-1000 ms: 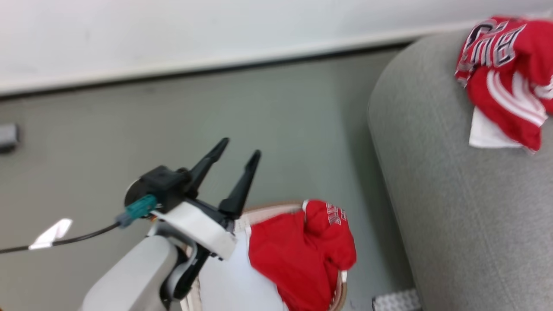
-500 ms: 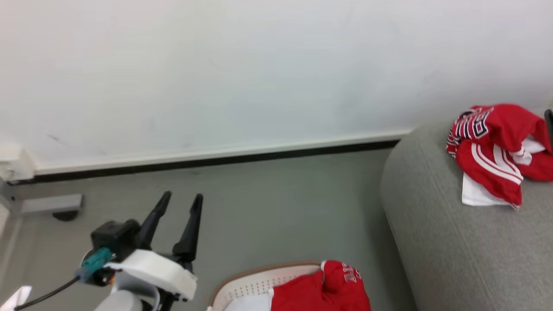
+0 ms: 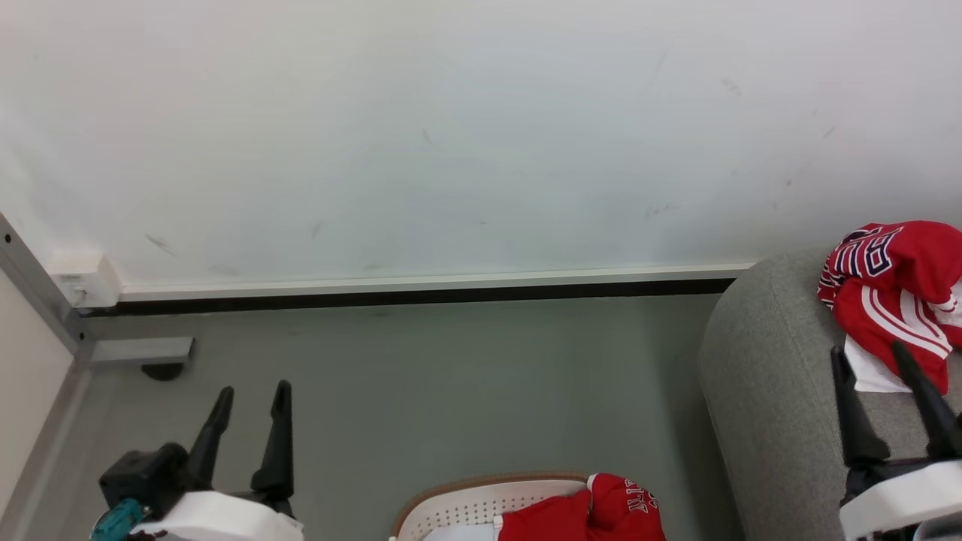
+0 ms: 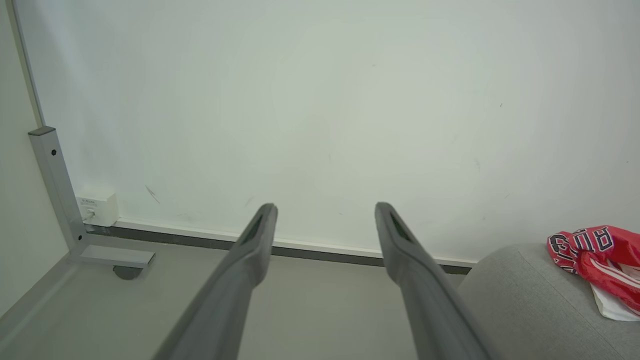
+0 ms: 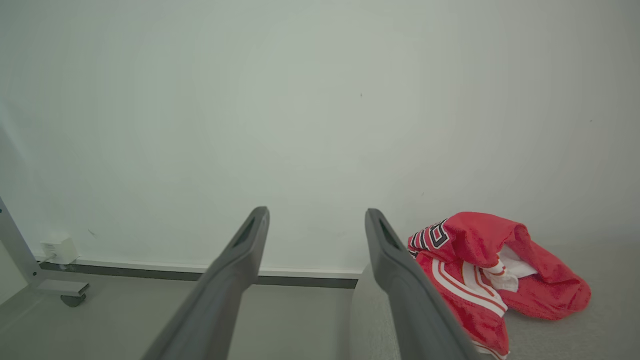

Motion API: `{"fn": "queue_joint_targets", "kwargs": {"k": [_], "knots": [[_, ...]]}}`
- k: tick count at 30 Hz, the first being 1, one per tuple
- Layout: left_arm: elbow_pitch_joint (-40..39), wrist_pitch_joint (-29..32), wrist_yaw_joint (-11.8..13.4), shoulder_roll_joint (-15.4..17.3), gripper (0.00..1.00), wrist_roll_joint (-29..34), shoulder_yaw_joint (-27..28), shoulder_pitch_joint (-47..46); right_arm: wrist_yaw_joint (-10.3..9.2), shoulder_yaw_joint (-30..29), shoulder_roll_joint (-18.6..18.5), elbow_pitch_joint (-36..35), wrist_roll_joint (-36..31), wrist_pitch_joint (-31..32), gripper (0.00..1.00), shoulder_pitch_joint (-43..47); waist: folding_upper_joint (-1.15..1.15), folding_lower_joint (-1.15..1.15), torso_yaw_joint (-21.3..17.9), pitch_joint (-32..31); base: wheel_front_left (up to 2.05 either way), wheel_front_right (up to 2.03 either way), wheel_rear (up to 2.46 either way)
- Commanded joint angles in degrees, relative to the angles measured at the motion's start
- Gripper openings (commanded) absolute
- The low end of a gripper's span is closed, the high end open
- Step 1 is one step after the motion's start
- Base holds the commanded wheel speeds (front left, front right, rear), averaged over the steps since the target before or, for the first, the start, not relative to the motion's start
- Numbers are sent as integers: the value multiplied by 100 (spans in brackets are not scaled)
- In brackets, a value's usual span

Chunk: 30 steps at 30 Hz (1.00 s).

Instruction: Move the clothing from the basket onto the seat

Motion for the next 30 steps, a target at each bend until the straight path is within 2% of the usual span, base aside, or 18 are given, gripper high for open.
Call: {"fn": "queue_joint_targets", "kwargs": {"k": [1,7,12,22,30], "knots": [[-23,-3,-49,-80,100,162,128,158,-13,20,118,-60,-45,-136,100,202,0,1,-6,4,0,0,0],[-66,-3,-309,-452,100,528,637,568,-13,246,637,119,-34,-669,100,613,0,1,-94,65,0,0,0],[47,-3,-559,-724,100,784,936,713,-13,410,816,361,-113,-904,100,669,0,1,-122,103,0,0,0],[244,-3,-950,-1067,100,1181,1242,633,-13,632,928,621,-192,-1035,100,433,0,1,-120,110,0,0,0],[326,-3,-1116,-1235,100,1339,1410,633,-13,662,894,666,-218,-1068,100,390,0,1,-117,115,0,0,0]]}}
